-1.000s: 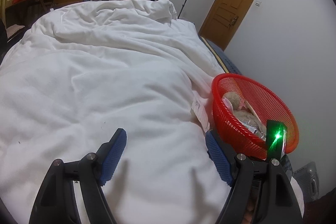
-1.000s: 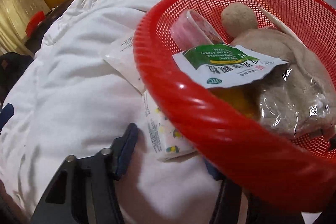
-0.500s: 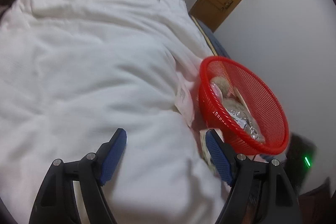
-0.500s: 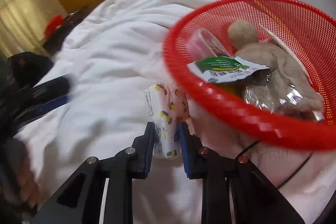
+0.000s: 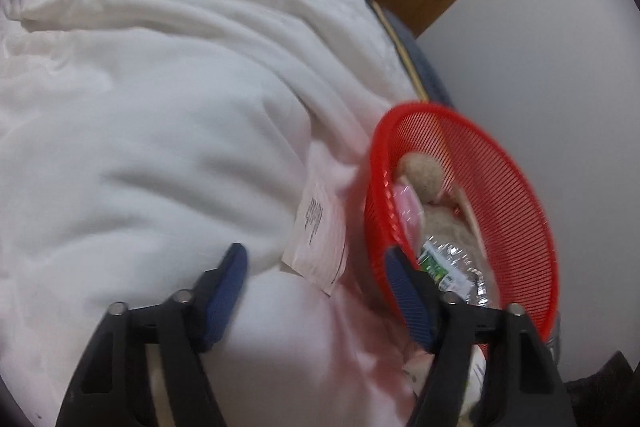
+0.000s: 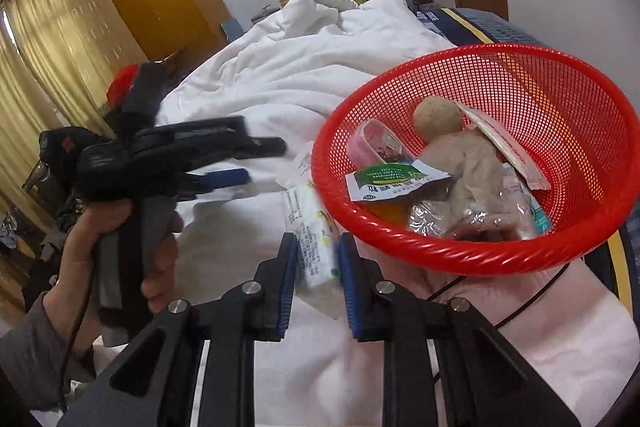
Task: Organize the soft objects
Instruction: 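Grasp the small white printed box with the right gripper, then grasp the white paper slip with the left gripper while the right holds the box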
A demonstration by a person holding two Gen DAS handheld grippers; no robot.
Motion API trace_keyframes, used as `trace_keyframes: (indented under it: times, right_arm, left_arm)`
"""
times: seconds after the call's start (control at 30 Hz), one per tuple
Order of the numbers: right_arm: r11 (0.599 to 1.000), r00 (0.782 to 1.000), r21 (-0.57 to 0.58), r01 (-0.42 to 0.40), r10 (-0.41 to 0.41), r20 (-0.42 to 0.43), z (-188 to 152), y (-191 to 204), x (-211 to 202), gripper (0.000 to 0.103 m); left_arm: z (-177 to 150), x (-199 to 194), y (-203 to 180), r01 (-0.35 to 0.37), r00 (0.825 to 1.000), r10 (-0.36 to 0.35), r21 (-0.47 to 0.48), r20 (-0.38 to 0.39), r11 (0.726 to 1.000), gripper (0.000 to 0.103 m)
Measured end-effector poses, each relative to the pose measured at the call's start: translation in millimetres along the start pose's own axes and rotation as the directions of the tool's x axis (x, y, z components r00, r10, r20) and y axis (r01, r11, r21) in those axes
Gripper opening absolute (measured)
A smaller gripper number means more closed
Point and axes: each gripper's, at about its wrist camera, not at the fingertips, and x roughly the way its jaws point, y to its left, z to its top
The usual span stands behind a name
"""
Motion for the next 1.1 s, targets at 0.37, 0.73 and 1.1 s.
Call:
trace_keyframes:
  times: [0.37,0.73,1.1]
  right_arm:
    - [1.0,1.0,0.01,-0.019,0.019,-0.011,-6,-3,7,0.021]
    - [1.0,0.999,0.018,-0.024,0.025,-0.032,-10,-7,16,0.021]
    - [0.996,0.996,-0.037,-0.085,0.083,-0.039,-12,16,12,0.021]
  left_arm:
    - [6,38,10,-0.084,0.993,0.075,-0.099,-0.085,0.992,0.051]
    - [-4,38,-13,-0.087,0.991,0.087,0.002,-0.1,0.996,0.001]
    - [-42,-82,40,0.135,0.99,-0.133,-0.038,0.049,0.99,0.0]
